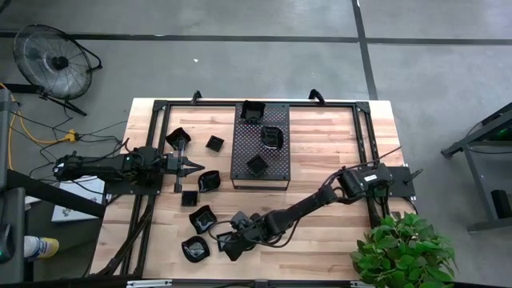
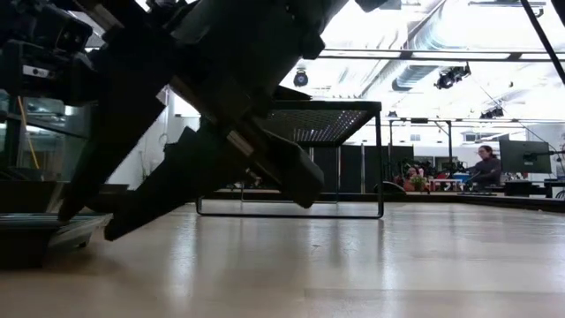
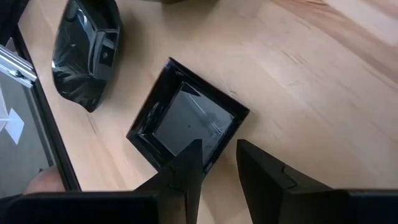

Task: Pick & Place Mini shaped plates
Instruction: Stack the black square shape plate on top of the other black square shape plate on the shelf

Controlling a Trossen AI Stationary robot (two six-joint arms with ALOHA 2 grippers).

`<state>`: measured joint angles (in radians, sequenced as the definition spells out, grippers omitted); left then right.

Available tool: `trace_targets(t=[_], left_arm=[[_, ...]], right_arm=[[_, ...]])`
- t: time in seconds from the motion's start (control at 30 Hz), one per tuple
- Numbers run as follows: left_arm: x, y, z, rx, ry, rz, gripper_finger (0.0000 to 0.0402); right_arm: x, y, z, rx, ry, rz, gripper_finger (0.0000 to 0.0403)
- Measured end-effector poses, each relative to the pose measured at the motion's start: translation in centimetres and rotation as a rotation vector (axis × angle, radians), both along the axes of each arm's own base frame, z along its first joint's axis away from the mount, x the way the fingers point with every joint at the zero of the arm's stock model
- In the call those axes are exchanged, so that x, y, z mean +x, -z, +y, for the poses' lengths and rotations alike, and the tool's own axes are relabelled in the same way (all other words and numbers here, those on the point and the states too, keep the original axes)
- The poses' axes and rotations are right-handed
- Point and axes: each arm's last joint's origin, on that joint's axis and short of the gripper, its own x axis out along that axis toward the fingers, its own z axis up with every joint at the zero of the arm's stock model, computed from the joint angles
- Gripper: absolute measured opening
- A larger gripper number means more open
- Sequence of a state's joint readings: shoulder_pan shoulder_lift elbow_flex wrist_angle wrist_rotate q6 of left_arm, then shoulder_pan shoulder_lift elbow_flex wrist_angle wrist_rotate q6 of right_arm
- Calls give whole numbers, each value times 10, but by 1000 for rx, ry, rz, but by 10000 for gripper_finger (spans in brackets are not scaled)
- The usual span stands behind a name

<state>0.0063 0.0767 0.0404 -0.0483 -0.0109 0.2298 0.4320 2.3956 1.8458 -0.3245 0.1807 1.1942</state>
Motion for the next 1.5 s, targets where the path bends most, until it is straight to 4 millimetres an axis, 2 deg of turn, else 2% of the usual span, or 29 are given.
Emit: trace_targets(t=[0.5, 1.07, 1.5], left_arm=[[0, 0, 0, 0, 0, 0, 1], [0, 0, 0, 0, 0, 0, 1], [0, 0, 0, 0, 0, 0, 1]], right_arm=[[1, 1, 0, -10, -21, -4, 92], [1, 1, 0, -34, -59, -8, 8], [1, 1, 1, -63, -109, -12, 2]])
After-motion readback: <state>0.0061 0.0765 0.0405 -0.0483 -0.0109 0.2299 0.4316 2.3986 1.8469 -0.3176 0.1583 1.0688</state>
